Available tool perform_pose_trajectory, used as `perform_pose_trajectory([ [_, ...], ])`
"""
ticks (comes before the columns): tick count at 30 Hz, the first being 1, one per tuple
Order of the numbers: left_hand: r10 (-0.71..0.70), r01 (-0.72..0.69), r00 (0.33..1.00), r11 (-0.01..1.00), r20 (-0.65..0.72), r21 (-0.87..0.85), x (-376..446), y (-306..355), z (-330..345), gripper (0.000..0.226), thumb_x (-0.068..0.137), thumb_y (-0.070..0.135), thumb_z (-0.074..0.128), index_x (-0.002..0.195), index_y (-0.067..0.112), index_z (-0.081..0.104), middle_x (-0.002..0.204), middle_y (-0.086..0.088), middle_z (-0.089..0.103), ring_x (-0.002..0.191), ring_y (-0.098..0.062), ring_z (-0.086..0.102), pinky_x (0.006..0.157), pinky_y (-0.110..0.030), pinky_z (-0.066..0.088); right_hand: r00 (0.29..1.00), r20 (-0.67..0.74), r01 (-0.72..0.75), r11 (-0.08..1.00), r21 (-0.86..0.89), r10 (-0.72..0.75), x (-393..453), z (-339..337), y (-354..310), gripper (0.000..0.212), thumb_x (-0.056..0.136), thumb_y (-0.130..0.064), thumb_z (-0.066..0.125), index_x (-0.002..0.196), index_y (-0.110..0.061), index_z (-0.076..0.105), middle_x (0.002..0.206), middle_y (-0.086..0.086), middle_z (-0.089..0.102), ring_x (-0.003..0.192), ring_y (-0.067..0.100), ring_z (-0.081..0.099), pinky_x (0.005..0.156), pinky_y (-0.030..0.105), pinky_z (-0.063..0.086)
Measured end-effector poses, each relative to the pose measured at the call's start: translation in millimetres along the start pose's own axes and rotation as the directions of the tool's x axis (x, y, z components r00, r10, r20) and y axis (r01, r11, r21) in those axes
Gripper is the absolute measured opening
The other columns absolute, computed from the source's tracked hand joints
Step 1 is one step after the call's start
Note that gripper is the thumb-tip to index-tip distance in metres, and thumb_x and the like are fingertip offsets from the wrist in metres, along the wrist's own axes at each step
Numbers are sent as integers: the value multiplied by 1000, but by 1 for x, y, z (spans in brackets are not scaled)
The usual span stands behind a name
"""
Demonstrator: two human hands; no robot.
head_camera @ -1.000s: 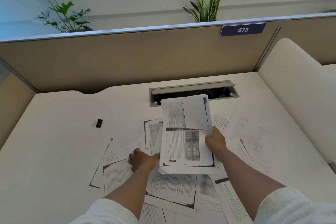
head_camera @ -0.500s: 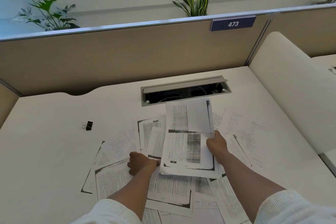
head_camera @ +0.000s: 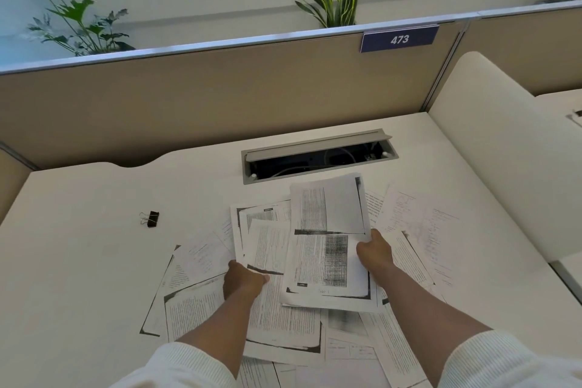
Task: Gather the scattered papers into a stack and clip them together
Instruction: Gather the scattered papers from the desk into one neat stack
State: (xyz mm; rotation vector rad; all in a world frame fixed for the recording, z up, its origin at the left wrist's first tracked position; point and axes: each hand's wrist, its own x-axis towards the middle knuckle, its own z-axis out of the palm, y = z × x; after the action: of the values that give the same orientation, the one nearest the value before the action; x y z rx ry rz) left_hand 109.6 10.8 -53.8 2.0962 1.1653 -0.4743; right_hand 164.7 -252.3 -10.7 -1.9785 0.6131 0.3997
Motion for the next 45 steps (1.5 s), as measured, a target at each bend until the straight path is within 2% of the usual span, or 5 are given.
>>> perform_pose_trajectory([
  [18,235,-312,946,841,-221,-442,20,29,-127,49,88,62,56,83,15,67,86,-6,70,87,-29,67,72,-34,51,997,-15,-77,996,-52,76,8,7,-1,47,88,-12,43,136,-13,44,108,10,56,89,27,56,73,32,49],
  [22,245,-144,969,651,27,-745,23,45,-152,52,87,62,58,109,16,67,106,-10,73,97,-32,70,79,-46,58,997,41,-62,997,-53,64,4,11,-7,49,90,-12,42,139,-12,43,126,12,56,104,30,56,88,36,50],
  [26,470,23,825,526,313,-850,21,59,-160,64,86,68,55,128,22,63,120,-15,71,108,-37,69,87,-57,55,989,143,-33,999,-40,38,-3,18,-13,58,91,-7,38,149,-13,32,147,10,43,127,30,45,108,39,39],
  [33,384,-218,878,851,284,-478,9,58,-131,45,90,44,66,121,10,67,118,-12,72,101,-29,71,94,-50,55,959,284,-34,999,38,22,-9,24,-30,65,91,-3,40,152,-11,20,157,5,25,143,24,26,116,34,21],
  [45,555,-369,748,804,365,-466,-8,57,-106,42,96,14,63,136,18,52,125,-8,67,112,-26,66,93,-43,55,932,356,-31,963,267,-69,-16,25,-36,26,94,-23,51,114,-19,67,97,-1,75,93,19,70,83,36,58],
])
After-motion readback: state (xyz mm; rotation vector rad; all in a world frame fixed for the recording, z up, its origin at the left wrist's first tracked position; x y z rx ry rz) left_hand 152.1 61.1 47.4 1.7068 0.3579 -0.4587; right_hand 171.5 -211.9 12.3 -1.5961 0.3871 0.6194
